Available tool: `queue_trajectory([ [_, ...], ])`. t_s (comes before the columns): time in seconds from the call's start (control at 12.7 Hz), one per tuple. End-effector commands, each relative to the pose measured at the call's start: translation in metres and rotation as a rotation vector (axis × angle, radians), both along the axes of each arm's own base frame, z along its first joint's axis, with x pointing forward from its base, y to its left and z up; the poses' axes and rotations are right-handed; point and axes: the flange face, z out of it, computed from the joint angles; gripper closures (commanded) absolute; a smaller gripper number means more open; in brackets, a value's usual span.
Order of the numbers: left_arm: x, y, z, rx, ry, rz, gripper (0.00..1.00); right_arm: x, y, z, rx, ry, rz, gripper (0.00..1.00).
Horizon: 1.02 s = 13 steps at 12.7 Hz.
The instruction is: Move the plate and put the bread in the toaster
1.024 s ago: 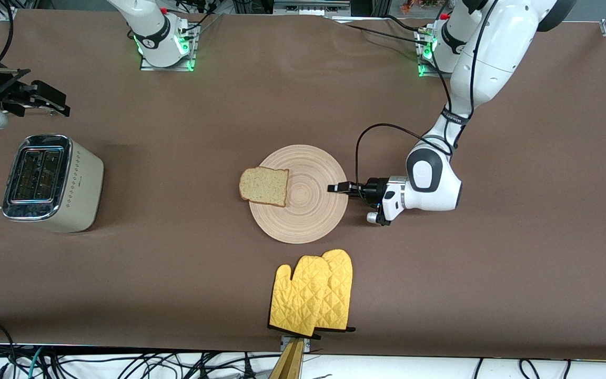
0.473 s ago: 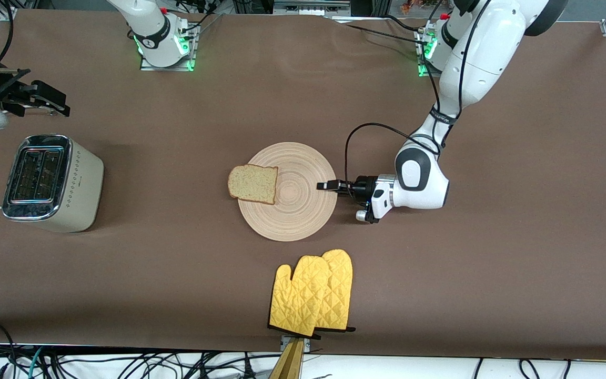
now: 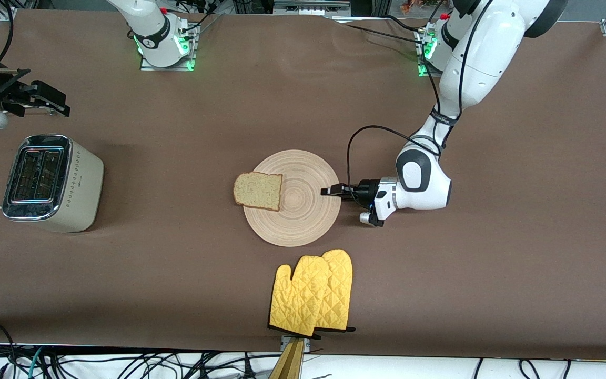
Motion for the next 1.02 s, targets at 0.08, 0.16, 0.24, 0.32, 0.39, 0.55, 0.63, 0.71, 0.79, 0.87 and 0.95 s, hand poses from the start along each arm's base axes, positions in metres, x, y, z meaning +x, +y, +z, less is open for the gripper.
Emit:
queue_trajectory([
  [0.08, 0.005, -0.004, 0.006, -0.029, -0.031, 0.004, 0.78, 0.002, -0.003, 0.006, -0.005, -0.006, -0.001, 0.0],
  [0.16, 0.005, -0.002, 0.006, -0.028, -0.029, 0.007, 0.74, 0.003, -0.003, 0.005, -0.005, -0.006, -0.001, 0.0],
  [0.24, 0.005, 0.001, 0.004, -0.027, -0.028, 0.01, 0.66, 0.003, -0.004, 0.006, -0.009, -0.011, -0.004, 0.0],
  [0.32, 0.005, 0.003, 0.003, -0.028, -0.043, 0.005, 0.65, 0.003, -0.003, 0.007, -0.011, -0.014, -0.015, 0.0],
  [0.39, 0.006, 0.004, 0.004, -0.03, -0.051, 0.003, 0.64, 0.003, -0.004, 0.008, -0.011, -0.017, -0.019, 0.0],
  [0.55, 0.006, 0.007, 0.005, -0.028, -0.053, 0.003, 0.53, 0.009, -0.005, -0.003, -0.013, 0.0, -0.021, 0.0],
  [0.63, 0.004, 0.016, 0.004, -0.02, -0.05, 0.01, 0.01, 0.014, -0.002, -0.016, -0.013, 0.03, -0.018, 0.0],
  [0.71, 0.009, 0.033, 0.01, -0.014, -0.064, 0.026, 0.0, 0.018, -0.001, -0.021, -0.004, 0.031, -0.021, 0.0],
  [0.79, 0.012, 0.052, 0.013, -0.005, -0.069, 0.035, 0.0, 0.02, 0.0, -0.027, 0.001, 0.046, -0.012, 0.0],
  [0.87, 0.016, 0.07, 0.023, 0.001, -0.08, 0.027, 0.0, 0.024, 0.003, -0.037, 0.005, 0.067, -0.002, 0.0],
  [0.95, 0.023, 0.087, 0.041, 0.009, -0.102, 0.01, 0.0, 0.029, 0.023, -0.045, 0.028, 0.07, 0.02, 0.0],
])
